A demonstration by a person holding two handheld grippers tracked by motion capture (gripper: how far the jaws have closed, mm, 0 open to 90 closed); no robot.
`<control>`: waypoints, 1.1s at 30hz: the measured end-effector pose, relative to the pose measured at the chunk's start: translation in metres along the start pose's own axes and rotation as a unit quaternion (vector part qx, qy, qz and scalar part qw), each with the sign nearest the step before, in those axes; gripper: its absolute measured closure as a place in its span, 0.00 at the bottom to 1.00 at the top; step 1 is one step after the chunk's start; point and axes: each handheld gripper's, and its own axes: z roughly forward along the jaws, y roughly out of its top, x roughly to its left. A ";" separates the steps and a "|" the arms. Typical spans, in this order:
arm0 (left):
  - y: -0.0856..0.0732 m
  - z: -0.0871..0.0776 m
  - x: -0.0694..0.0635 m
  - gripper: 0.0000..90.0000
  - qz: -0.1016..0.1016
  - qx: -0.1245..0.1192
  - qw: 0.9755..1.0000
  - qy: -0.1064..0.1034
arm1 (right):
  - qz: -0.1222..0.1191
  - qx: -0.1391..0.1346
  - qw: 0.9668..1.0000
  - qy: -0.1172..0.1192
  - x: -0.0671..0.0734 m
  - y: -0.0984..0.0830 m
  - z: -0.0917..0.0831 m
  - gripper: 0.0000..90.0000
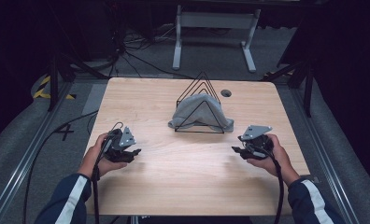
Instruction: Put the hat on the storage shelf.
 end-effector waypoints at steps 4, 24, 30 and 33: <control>-0.016 -0.003 -0.001 0.40 -0.026 0.006 1.000 -0.007 | 0.005 0.000 1.000 0.000 0.006 -0.018 -0.001 0.55; -0.089 -0.010 -0.026 0.25 -0.109 -0.044 0.990 -0.074 | 0.148 -0.051 0.988 0.000 -0.001 -0.126 -0.034 0.36; -0.099 -0.011 -0.030 0.21 -0.130 -0.069 0.987 -0.068 | 0.161 -0.064 0.985 -0.003 0.002 -0.141 -0.032 0.37; -0.099 -0.011 -0.028 0.18 -0.129 -0.063 0.988 -0.064 | 0.162 -0.062 0.985 -0.003 0.003 -0.141 -0.031 0.34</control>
